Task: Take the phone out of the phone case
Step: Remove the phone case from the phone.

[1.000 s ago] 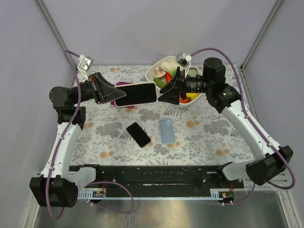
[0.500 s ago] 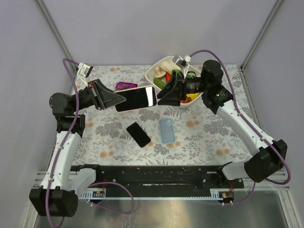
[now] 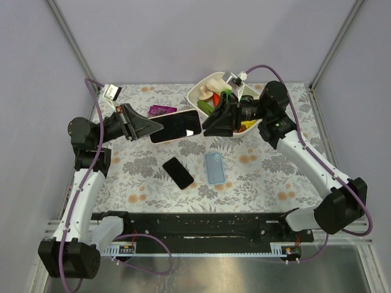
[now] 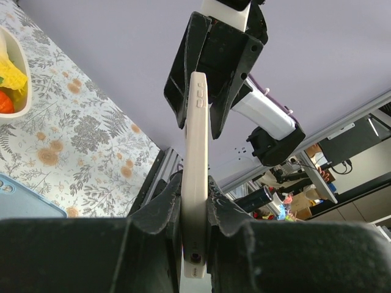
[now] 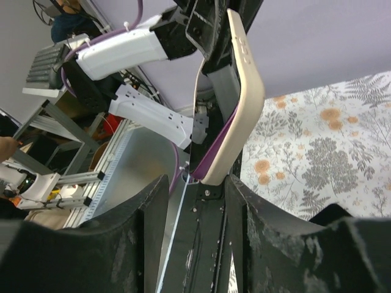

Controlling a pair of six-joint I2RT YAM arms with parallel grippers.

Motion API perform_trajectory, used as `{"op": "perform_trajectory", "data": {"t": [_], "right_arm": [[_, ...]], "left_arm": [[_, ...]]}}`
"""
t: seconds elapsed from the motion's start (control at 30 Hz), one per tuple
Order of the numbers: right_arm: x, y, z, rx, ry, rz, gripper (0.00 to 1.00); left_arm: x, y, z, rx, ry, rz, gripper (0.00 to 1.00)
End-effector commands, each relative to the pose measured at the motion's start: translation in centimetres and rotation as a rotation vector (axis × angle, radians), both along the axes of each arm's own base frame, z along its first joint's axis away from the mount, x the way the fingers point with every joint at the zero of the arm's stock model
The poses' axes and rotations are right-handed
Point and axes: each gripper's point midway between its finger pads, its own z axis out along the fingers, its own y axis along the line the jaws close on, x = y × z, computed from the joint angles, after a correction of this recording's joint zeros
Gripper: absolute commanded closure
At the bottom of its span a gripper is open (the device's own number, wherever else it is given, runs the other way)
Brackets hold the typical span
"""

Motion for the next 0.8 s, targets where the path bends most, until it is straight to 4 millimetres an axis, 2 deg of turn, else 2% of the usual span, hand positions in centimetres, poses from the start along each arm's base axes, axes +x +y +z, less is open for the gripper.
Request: {"op": "perform_trajectory", "data": {"t": [0.0, 0.5, 0.63, 0.77], "right_arm": [[-0.7, -0.1, 1.7, 0.058, -0.023, 0.045, 0.51], [-1.2, 0.5, 0.9, 0.069, 0.011, 0.085, 0.66], [-1.3, 0.7, 1.2, 0.081, 0.007, 0.091, 0.71], [-1.4, 1.0, 1.3, 0.089, 0.019, 0.099, 0.82]], "left_arm": [[-0.6, 0.0, 1.7, -0.027, -0.092, 0.03, 1.0], [-1.4, -0.1, 2.6, -0.078, -0.121, 0.006, 1.0], [-1.6, -0.3, 2.0, -0.074, -0.12, 0.0, 1.0], [-2.0, -1.1, 0.7, -0.041, -0.125, -0.031, 1.0]]}}
